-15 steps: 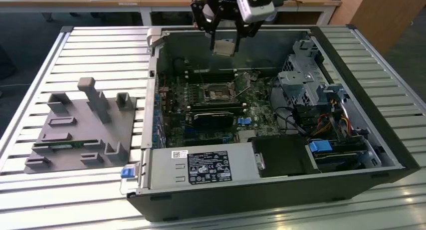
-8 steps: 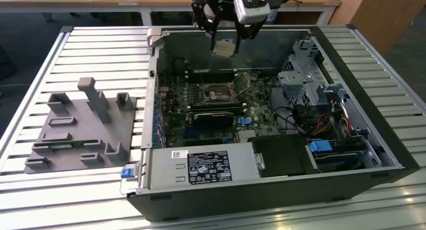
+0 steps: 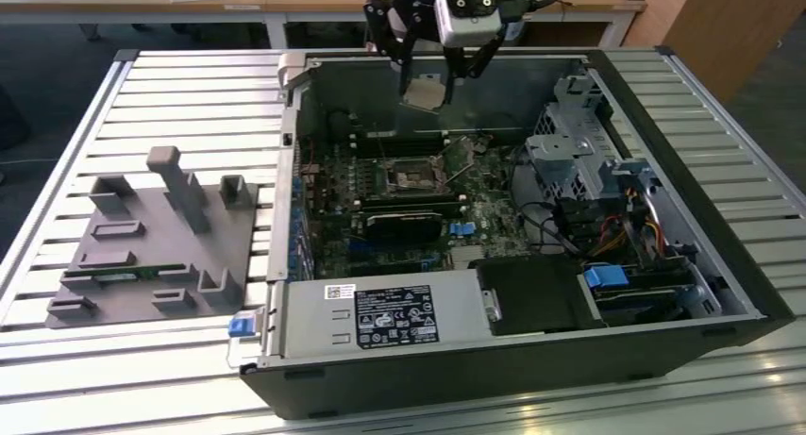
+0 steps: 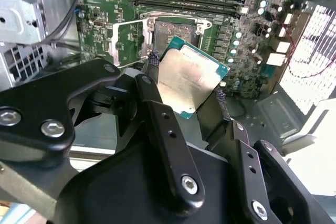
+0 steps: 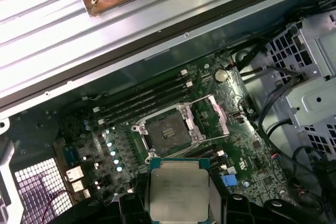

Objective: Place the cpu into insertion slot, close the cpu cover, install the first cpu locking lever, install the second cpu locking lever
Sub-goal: 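Place the cpu into insertion slot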

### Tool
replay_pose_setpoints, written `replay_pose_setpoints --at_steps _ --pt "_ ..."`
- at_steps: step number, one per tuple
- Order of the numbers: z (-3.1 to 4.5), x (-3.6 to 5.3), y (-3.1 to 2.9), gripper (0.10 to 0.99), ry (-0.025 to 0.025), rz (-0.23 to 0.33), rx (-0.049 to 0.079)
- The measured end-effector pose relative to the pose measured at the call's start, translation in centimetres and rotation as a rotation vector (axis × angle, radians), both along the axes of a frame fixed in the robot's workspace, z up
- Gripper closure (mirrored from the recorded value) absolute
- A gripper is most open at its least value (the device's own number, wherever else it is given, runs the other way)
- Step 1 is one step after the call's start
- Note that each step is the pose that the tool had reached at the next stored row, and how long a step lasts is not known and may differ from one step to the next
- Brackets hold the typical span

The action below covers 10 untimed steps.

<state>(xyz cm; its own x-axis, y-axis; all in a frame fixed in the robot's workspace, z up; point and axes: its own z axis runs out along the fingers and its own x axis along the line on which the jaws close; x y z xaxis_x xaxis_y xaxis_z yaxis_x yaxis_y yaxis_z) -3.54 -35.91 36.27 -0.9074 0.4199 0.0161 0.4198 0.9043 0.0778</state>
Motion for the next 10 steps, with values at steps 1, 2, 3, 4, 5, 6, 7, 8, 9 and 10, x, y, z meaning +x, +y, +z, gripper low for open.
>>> replay_pose_setpoints --at_steps 1,2,3,4,5,6,7,8,9,10 --pt "-0.04 0.00 0.02 0.549 0.0000 -0.011 0.000" --pt "-0.08 0.00 0.03 0.549 0.0000 -0.023 0.000" --pt "-0.12 0.00 0.05 0.549 0.0000 -0.035 0.000" --pt "-0.16 0.00 0.06 0.549 0.0001 -0.047 0.000" --pt "-0.20 0.00 0.08 0.549 0.0001 -0.058 -0.001" --pt "-0.24 0.00 0.09 0.549 0.0000 -0.068 -0.001" --pt "-0.27 0.00 0.10 0.549 0.0000 -0.079 -0.002" --pt "-0.31 0.00 0.10 0.549 0.0000 -0.091 -0.003" --pt "-0.36 0.00 0.10 0.549 -0.0001 -0.103 -0.004" --pt "-0.39 0.00 0.11 0.549 -0.0001 -0.116 -0.004"
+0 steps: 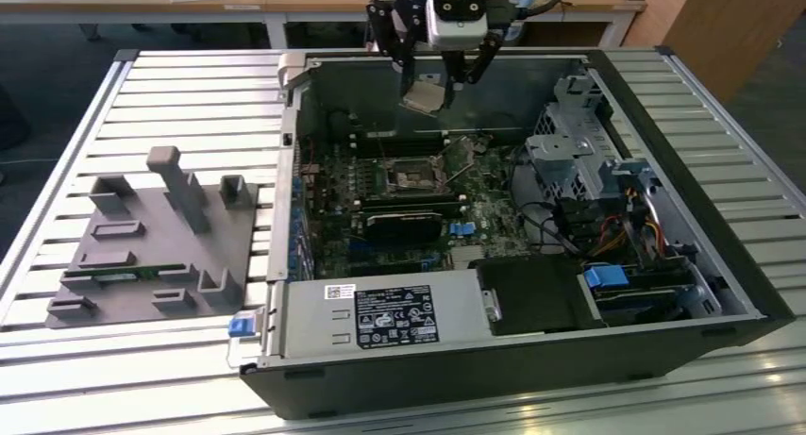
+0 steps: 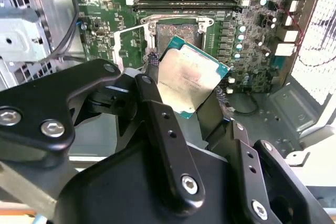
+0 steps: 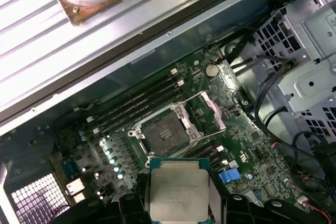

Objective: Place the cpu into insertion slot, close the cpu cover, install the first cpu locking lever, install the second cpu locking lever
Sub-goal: 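Place the cpu into insertion slot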

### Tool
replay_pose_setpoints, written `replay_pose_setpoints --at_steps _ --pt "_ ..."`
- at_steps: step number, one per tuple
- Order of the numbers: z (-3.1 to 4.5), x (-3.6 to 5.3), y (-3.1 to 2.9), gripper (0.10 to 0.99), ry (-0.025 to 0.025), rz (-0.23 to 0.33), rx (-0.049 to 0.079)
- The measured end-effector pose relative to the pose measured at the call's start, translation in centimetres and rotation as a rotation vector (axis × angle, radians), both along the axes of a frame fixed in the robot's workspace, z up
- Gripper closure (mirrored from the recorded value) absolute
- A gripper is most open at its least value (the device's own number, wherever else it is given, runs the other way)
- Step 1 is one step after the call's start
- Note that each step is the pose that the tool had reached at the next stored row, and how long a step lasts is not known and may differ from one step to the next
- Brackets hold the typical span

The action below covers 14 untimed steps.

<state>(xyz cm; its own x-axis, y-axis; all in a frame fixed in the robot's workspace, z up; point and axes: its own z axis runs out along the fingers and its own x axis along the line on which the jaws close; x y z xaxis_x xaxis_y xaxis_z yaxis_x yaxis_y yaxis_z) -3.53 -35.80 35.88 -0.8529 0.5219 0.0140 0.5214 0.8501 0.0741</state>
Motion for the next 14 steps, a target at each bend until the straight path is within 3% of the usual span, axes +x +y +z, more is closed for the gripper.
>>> replay_pose_setpoints --at_steps 14 --pt "-0.51 0.00 0.11 0.549 0.0000 -0.182 -0.002"
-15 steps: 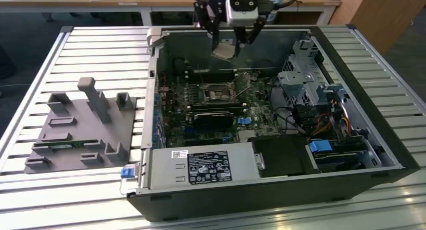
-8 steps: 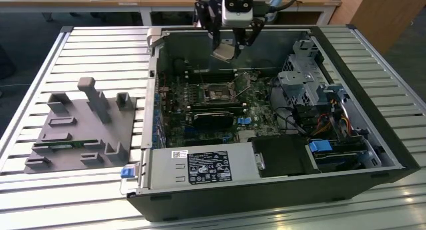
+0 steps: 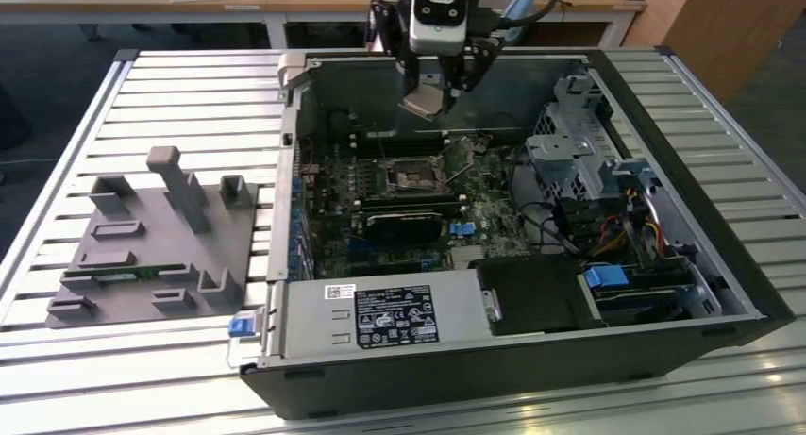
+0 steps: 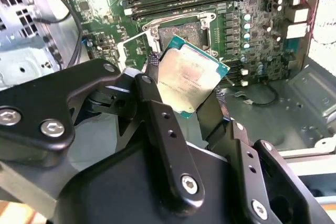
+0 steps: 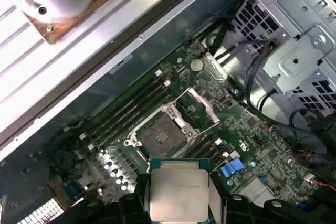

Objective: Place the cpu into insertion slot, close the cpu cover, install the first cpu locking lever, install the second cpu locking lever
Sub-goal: 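Place the cpu into insertion slot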

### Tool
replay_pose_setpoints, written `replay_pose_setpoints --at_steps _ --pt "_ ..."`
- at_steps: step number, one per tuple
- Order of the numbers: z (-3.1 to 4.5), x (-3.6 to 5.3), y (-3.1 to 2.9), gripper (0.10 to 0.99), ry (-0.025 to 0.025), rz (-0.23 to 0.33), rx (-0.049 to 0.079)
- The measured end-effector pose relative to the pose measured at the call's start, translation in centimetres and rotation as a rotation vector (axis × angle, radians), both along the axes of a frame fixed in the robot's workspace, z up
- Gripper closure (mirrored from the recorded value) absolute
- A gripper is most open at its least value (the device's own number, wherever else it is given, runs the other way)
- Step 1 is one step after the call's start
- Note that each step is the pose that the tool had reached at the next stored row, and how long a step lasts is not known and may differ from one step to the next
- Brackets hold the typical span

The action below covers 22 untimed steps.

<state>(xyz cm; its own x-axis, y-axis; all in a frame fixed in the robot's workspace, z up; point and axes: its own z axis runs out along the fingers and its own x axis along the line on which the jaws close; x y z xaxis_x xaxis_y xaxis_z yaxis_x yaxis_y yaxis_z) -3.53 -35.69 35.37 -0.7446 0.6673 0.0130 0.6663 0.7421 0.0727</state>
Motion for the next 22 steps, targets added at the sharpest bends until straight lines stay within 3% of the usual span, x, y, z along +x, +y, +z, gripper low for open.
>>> replay_pose_setpoints --at_steps 22 --pt "-2.74 0.00 0.03 0.549 -0.0001 -0.376 0.000"
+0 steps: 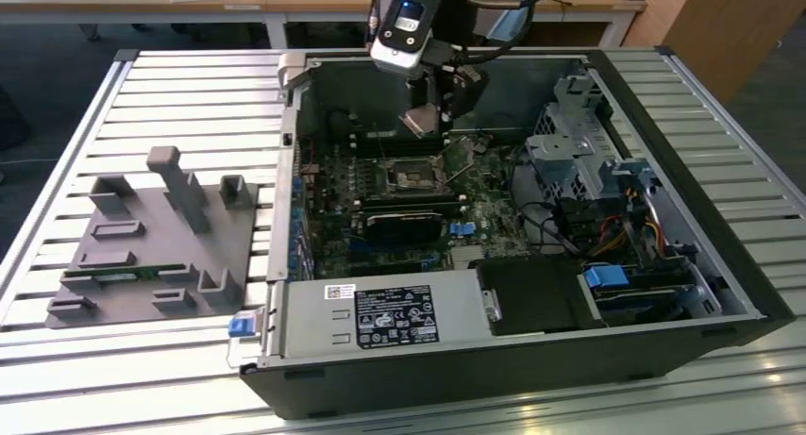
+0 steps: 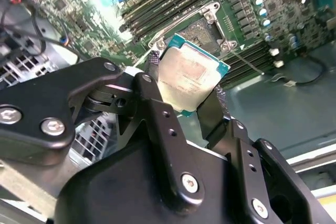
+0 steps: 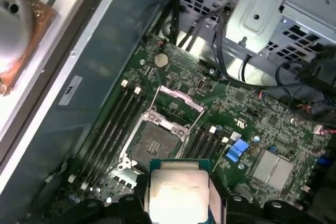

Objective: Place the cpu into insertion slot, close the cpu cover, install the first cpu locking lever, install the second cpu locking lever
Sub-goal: 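Place the cpu into insertion slot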

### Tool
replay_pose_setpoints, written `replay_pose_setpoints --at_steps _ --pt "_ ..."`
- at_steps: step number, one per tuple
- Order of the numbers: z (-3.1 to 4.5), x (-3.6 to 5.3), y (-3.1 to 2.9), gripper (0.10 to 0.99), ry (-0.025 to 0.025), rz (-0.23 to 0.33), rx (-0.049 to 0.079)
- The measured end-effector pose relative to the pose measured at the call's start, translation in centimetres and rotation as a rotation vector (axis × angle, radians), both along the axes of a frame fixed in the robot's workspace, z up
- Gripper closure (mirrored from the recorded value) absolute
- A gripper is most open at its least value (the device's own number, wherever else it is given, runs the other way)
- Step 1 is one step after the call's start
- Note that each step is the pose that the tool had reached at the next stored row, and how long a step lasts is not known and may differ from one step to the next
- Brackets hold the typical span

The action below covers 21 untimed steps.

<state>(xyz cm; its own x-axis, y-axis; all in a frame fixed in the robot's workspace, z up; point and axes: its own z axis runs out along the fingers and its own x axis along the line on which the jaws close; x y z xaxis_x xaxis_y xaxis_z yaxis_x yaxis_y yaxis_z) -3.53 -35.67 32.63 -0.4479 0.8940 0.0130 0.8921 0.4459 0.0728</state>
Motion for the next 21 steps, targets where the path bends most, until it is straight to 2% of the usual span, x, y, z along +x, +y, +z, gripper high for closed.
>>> replay_pose_setpoints --at_steps 8,16,21 --pt "-0.86 0.00 0.08 0.549 0.0002 -0.114 0.000" --pt "-1.83 0.00 0.12 0.549 0.0008 -0.134 0.000" --pt "-2.64 0.00 0.16 0.549 0.0021 -0.208 0.000"
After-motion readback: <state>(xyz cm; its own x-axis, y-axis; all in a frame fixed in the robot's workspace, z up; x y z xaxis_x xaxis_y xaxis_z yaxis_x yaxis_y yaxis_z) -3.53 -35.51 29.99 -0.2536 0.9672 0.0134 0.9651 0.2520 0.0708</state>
